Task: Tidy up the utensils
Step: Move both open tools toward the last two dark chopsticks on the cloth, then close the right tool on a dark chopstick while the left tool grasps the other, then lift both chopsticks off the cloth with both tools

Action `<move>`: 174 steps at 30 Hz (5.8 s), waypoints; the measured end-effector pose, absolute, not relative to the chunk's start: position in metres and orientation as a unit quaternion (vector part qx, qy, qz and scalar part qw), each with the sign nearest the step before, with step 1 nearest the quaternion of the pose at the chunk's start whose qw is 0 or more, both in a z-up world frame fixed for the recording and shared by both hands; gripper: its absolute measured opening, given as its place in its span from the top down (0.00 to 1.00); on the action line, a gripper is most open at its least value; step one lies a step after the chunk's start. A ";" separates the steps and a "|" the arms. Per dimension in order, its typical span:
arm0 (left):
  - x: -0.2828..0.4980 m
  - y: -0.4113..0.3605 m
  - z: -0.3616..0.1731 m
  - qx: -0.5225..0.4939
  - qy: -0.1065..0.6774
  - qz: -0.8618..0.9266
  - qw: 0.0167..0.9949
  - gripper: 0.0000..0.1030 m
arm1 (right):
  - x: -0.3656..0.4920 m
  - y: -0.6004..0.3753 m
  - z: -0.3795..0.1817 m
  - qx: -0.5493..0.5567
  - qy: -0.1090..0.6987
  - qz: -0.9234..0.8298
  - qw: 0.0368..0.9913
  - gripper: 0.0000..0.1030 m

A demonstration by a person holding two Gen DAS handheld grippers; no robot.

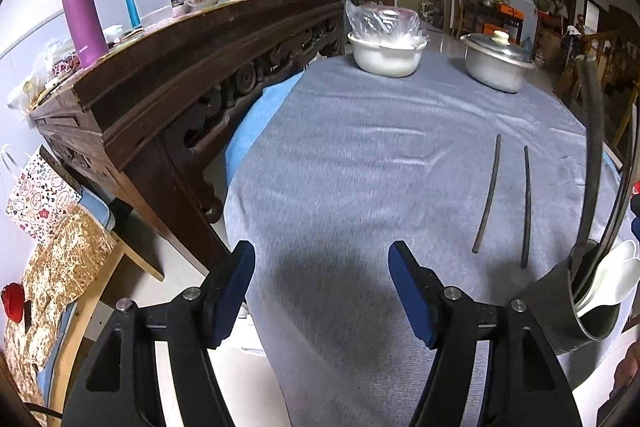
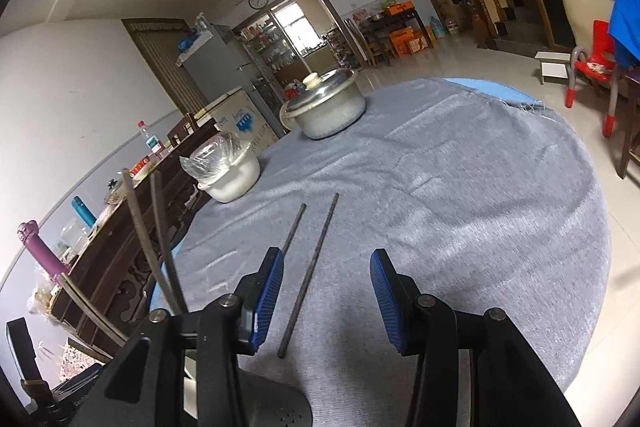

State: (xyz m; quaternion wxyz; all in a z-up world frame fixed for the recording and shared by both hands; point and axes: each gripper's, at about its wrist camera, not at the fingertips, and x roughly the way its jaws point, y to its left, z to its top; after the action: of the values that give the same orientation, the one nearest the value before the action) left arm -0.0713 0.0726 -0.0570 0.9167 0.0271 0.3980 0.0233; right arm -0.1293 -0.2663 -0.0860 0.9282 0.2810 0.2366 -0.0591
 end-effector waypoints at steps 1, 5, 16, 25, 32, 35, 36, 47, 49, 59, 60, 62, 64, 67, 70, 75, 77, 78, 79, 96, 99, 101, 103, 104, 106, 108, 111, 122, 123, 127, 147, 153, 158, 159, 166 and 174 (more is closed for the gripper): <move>-0.070 0.072 -0.059 0.028 0.400 0.023 0.916 0.32 | -0.129 -0.267 -0.088 0.282 0.239 -0.060 0.927 0.53; -0.067 0.071 -0.066 0.030 0.411 0.024 0.911 0.32 | -0.128 -0.271 -0.093 0.287 0.246 -0.064 0.924 0.53; -0.062 0.075 -0.081 0.035 0.434 0.039 0.899 0.32 | -0.128 -0.282 -0.105 0.305 0.254 -0.070 0.915 0.53; -0.056 0.072 -0.088 0.047 0.443 0.048 0.894 0.32 | -0.127 -0.291 -0.111 0.319 0.256 -0.069 0.910 0.53; -0.040 0.069 -0.082 0.054 0.433 0.044 0.898 0.32 | -0.129 -0.297 -0.108 0.321 0.251 -0.069 0.911 0.53; -0.029 0.072 -0.080 0.054 0.431 0.047 0.900 0.32 | -0.130 -0.299 -0.108 0.323 0.251 -0.070 0.910 0.53; -0.028 0.073 -0.080 0.052 0.430 0.049 0.900 0.32 | -0.129 -0.300 -0.109 0.322 0.253 -0.073 0.910 0.53; -0.012 0.067 -0.094 0.057 0.445 0.029 0.893 0.32 | -0.112 -0.299 -0.119 0.318 0.276 -0.072 0.904 0.53; -0.007 0.068 -0.094 0.063 0.441 0.031 0.895 0.32 | -0.110 -0.299 -0.118 0.316 0.277 -0.073 0.904 0.53; 0.018 0.068 -0.097 0.076 0.442 0.031 0.893 0.32 | -0.092 -0.307 -0.126 0.319 0.300 -0.082 0.895 0.53; 0.020 0.067 -0.096 0.078 0.441 0.029 0.894 0.32 | -0.087 -0.308 -0.125 0.318 0.303 -0.080 0.895 0.53; 0.025 0.065 -0.095 0.085 0.439 0.024 0.894 0.32 | -0.079 -0.308 -0.122 0.311 0.309 -0.078 0.895 0.53; 0.034 0.062 -0.092 0.095 0.434 0.020 0.896 0.32 | -0.064 -0.308 -0.116 0.300 0.322 -0.072 0.895 0.53; 0.047 0.058 -0.089 0.109 0.429 0.017 0.897 0.32 | -0.037 -0.313 -0.112 0.303 0.355 -0.052 0.883 0.53; 0.063 0.052 -0.085 0.128 0.424 0.010 0.897 0.32 | -0.010 -0.314 -0.108 0.289 0.392 -0.051 0.872 0.53; 0.086 0.038 -0.079 0.140 0.431 -0.018 0.891 0.32 | 0.035 -0.313 -0.100 0.273 0.442 -0.051 0.853 0.53; 0.096 0.031 -0.076 0.138 0.439 -0.040 0.887 0.32 | 0.051 -0.311 -0.099 0.268 0.460 -0.052 0.845 0.53; 0.099 0.028 -0.074 0.137 0.443 -0.050 0.885 0.32 | 0.060 -0.309 -0.099 0.266 0.470 -0.050 0.840 0.53; 0.102 0.024 -0.073 0.136 0.447 -0.062 0.882 0.32 | 0.068 -0.308 -0.099 0.265 0.478 -0.049 0.836 0.53; 0.137 -0.002 -0.071 0.124 0.480 -0.127 0.859 0.32 | 0.157 -0.278 -0.136 0.192 0.571 -0.094 0.793 0.71; 0.143 -0.009 -0.069 0.131 0.474 -0.136 0.860 0.32 | 0.164 -0.275 -0.139 0.176 0.574 -0.105 0.793 0.78; 0.147 -0.016 -0.068 0.133 0.472 -0.147 0.859 0.32 | 0.166 -0.272 -0.139 0.162 0.574 -0.105 0.796 0.84; 0.152 -0.024 -0.067 0.131 0.473 -0.158 0.857 0.32 | 0.165 -0.272 -0.138 0.153 0.571 -0.105 0.800 0.90; 0.155 -0.030 -0.067 0.128 0.473 -0.167 0.856 0.32 | 0.165 -0.272 -0.138 0.146 0.569 -0.102 0.803 0.93; 0.160 -0.042 -0.067 0.125 0.474 -0.182 0.852 0.32 | 0.163 -0.275 -0.138 0.144 0.564 -0.098 0.807 0.93; 0.166 -0.058 -0.068 0.125 0.475 -0.198 0.848 0.32 | 0.162 -0.278 -0.137 0.136 0.559 -0.100 0.812 0.93; 0.173 -0.084 -0.076 0.124 0.481 -0.221 0.839 0.32 | 0.156 -0.291 -0.137 0.136 0.554 -0.100 0.816 0.93; 0.186 -0.155 -0.113 0.146 0.516 -0.272 0.799 0.34 | 0.144 -0.317 -0.135 0.148 0.550 -0.078 0.818 0.93; 0.186 -0.158 -0.116 0.147 0.520 -0.273 0.796 0.38 | 0.144 -0.319 -0.135 0.150 0.551 -0.075 0.817 0.93; 0.192 -0.162 -0.126 0.142 0.542 -0.276 0.781 0.56 | 0.140 -0.323 -0.132 0.152 0.553 -0.069 0.816 0.93; 0.212 -0.091 -0.119 0.049 0.593 -0.212 0.775 0.68 | 0.151 -0.286 -0.119 0.116 0.589 0.006 0.800 0.87; 0.219 -0.092 -0.109 0.047 0.600 -0.207 0.772 0.63 | 0.164 -0.282 -0.121 0.085 0.616 -0.015 0.783 0.81; 0.223 -0.103 -0.121 0.067 0.619 -0.197 0.757 0.63 | 0.175 -0.270 -0.125 0.074 0.628 -0.013 0.774 0.81; 0.223 -0.105 -0.121 0.074 0.617 -0.195 0.759 0.63 | 0.177 -0.266 -0.127 0.070 0.632 -0.017 0.771 0.81; 0.225 -0.121 -0.127 0.108 0.619 -0.195 0.753 0.63 | 0.187 -0.252 -0.127 0.031 0.635 -0.024 0.771 0.80; 0.231 -0.135 -0.130 0.125 0.611 -0.199 0.756 0.88 | 0.195 -0.253 -0.129 0.038 0.630 -0.020 0.776 0.87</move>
State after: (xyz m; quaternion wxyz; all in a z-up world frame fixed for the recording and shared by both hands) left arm 0.2314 -0.1353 -0.1301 0.7560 0.1255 0.6107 -0.1994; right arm 0.1954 -0.2533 -0.1294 0.7756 0.0381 0.6297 -0.0200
